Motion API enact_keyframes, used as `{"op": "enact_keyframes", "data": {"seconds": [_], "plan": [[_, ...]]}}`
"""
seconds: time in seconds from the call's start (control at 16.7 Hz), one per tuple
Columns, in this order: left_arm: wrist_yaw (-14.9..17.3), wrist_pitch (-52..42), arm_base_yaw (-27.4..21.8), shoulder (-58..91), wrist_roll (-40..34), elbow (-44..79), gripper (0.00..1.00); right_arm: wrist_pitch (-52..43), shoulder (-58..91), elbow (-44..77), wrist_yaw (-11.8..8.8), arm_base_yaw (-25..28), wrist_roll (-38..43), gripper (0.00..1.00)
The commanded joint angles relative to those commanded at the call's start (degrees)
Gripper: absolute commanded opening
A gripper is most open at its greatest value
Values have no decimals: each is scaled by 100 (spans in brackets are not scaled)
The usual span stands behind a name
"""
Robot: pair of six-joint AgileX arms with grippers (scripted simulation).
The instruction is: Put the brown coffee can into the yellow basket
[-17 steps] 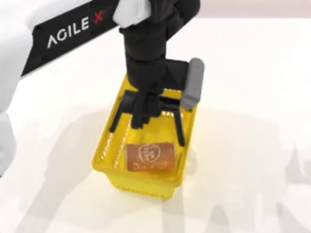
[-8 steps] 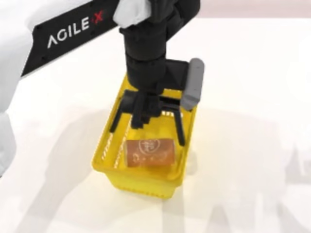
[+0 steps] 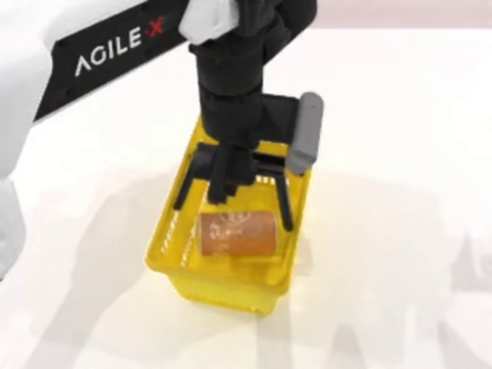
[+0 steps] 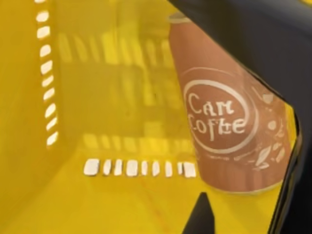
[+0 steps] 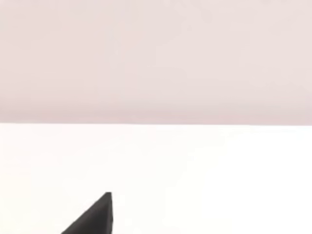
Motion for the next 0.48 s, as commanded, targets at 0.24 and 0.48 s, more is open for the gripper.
{"op": "enact_keyframes", "data": {"seconds": [0.24, 0.48], "plan": [[-1, -22, 7, 7, 14, 18, 0, 0, 0, 0, 0, 0, 0, 100], [-11, -599, 182, -32, 121, 535, 0, 0, 0, 0, 0, 0, 0, 100]]}}
